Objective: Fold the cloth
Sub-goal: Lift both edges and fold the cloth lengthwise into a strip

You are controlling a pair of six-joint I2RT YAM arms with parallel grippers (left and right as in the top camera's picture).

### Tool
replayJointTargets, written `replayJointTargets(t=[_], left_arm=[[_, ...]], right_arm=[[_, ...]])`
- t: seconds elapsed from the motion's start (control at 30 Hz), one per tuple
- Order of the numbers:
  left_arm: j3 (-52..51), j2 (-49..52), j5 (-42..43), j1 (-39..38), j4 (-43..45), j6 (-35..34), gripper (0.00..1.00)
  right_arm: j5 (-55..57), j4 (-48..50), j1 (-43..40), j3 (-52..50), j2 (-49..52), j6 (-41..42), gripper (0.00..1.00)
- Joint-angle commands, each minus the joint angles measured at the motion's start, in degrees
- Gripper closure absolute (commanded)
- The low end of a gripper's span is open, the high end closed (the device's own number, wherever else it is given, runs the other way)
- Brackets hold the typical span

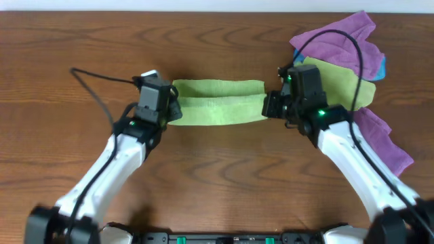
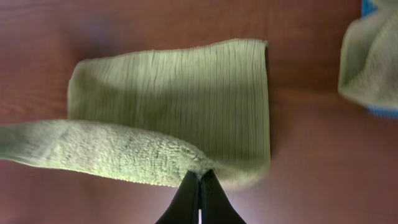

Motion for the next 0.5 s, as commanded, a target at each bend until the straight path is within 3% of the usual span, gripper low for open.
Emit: replayJointTargets(t=[0.0, 0.13, 0.27, 0.47], left_arm=[[0.44, 4.96, -1.68, 0.92, 4.96, 3.41, 0.94], [0.46, 10.49, -0.92, 2.75, 14.36, 3.85, 0.94], [0.74, 14.32, 5.92, 4.98, 22.67, 6.25, 0.94], [1.75, 14.71, 9.09, 4.96, 22.60, 9.55, 0.94]], right_arm=[[1.55, 3.72, -0.33, 0.48, 4.28, -1.31, 0.99], [2.80, 10.67, -0.37, 0.48, 8.24, -1.25, 0.98], [6.73, 15.23, -0.37, 0.48, 10.49, -1.27, 0.98], [7.58, 16.98, -0.35, 0.48, 10.86, -1.27, 0.98]])
